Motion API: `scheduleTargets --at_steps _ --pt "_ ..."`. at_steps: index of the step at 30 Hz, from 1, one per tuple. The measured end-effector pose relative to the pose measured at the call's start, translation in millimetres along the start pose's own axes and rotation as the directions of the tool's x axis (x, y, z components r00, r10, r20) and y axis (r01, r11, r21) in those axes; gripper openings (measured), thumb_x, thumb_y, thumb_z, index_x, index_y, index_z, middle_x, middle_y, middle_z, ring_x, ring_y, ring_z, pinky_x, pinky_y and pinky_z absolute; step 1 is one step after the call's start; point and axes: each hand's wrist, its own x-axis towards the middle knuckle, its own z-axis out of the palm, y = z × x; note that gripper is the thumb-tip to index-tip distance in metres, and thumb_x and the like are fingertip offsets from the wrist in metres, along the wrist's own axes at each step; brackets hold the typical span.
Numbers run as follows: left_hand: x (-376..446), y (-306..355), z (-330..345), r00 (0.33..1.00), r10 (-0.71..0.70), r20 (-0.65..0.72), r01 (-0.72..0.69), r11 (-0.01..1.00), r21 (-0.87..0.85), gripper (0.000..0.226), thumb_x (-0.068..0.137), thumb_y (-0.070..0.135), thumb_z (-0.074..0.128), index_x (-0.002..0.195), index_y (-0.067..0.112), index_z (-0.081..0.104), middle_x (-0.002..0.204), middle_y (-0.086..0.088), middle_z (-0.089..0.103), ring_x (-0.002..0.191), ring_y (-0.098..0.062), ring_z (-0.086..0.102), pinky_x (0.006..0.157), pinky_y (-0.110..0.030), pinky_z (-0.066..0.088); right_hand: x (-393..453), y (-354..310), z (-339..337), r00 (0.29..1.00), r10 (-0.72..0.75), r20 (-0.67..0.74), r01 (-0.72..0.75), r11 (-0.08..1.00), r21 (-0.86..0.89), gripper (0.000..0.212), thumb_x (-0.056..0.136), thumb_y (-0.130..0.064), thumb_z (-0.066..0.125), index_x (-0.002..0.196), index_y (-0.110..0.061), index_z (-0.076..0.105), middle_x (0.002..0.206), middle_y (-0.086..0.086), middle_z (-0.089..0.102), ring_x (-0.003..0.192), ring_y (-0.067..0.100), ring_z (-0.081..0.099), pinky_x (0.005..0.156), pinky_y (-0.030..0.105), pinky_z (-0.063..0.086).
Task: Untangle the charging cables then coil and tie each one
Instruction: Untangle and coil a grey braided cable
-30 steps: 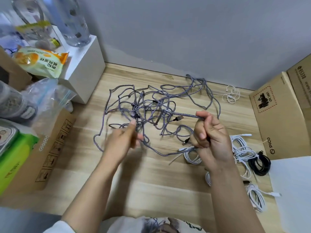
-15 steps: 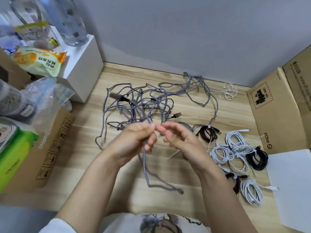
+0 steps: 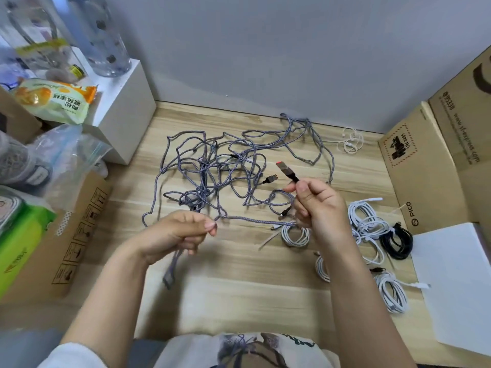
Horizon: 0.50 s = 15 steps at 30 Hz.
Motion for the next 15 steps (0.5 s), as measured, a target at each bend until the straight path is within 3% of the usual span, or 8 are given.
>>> scheduleTargets --at_steps 2,4,7,10,11,13,15 --pt "-1 4 -5 0.995 0.032 -0.097 -0.025 0.997 0.068 0.043 0.059 0.056 0.077 0.066 0.016 0.065 0.047 0.006 0.026 0.039 -0.005 0.022 0.042 -0.016 0.035 0 1 -6 0.994 -0.085 -0.068 0.066 0.967 -0.245 0.021 0.093 -0.015 0.052 0.075 -0.017 0.064 0.048 -0.006 0.037 0.043 0.005 0.028 0.042 0.017 0.021" --pt "-1 11 0 0.986 0.060 -0.158 -0.041 0.992 0.123 0.033 0.073 0.049 0.065 0.066 0.017 0.060 0.050 0.004 0.024 0.041 -0.006 0.019 0.039 -0.015 0.028 -1 -2 -6 0.988 -0.140 -0.063 0.108 0.928 -0.355 0.023 0.089 -0.013 0.061 0.068 -0.021 0.062 0.052 -0.012 0.048 0.049 0.000 0.038 0.048 0.014 0.031" --pt "2 26 25 0.982 0.106 -0.155 -0.075 0.979 0.190 0.033 0.088 0.040 0.057 0.069 0.014 0.051 0.046 0.009 0.026 0.040 -0.004 0.016 0.036 -0.013 0.016 -6 -4 8 0.993 -0.104 0.058 0.116 0.949 -0.292 0.029 0.075 -0.009 0.076 0.065 -0.020 0.051 0.070 -0.010 0.057 0.059 0.000 0.048 0.061 0.016 0.041" --pt "7 40 57 0.972 0.209 -0.108 -0.175 0.950 0.257 0.030 0.090 0.031 0.047 0.066 0.013 0.045 0.049 0.013 0.043 0.039 -0.002 0.022 0.037 -0.013 0.017 -13 6 29 0.977 -0.043 0.210 0.093 0.967 -0.235 0.040 0.062 -0.021 0.081 0.087 -0.025 0.049 0.098 -0.005 0.063 0.069 0.023 0.061 0.066 0.043 0.049" --pt "9 44 65 0.966 0.237 -0.103 -0.205 0.946 0.253 0.032 0.092 0.026 0.045 0.063 0.014 0.044 0.052 0.014 0.046 0.039 -0.001 0.024 0.037 -0.012 0.018 -14 10 34 0.971 -0.035 0.235 0.090 0.969 -0.228 0.047 0.060 -0.027 0.080 0.095 -0.027 0.050 0.100 -0.005 0.061 0.076 0.020 0.062 0.070 0.041 0.051" --pt "10 46 72 0.958 0.266 -0.103 -0.233 0.938 0.256 0.039 0.096 0.023 0.043 0.057 0.020 0.046 0.047 0.014 0.039 0.039 0.001 0.027 0.037 -0.009 0.020 -14 14 39 0.965 -0.060 0.257 0.117 0.969 -0.216 0.048 0.063 -0.040 0.079 0.101 -0.026 0.054 0.092 -0.010 0.060 0.077 0.002 0.058 0.069 0.021 0.049" --pt "9 45 71 0.965 0.250 -0.081 -0.221 0.938 0.267 0.044 0.097 0.033 0.046 0.055 0.022 0.050 0.044 0.013 0.033 0.039 0.001 0.025 0.037 -0.010 0.020 -13 13 38 0.963 -0.099 0.251 0.161 0.957 -0.241 0.027 0.072 -0.042 0.074 0.091 -0.029 0.061 0.078 -0.014 0.064 0.070 -0.001 0.058 0.065 0.015 0.045"
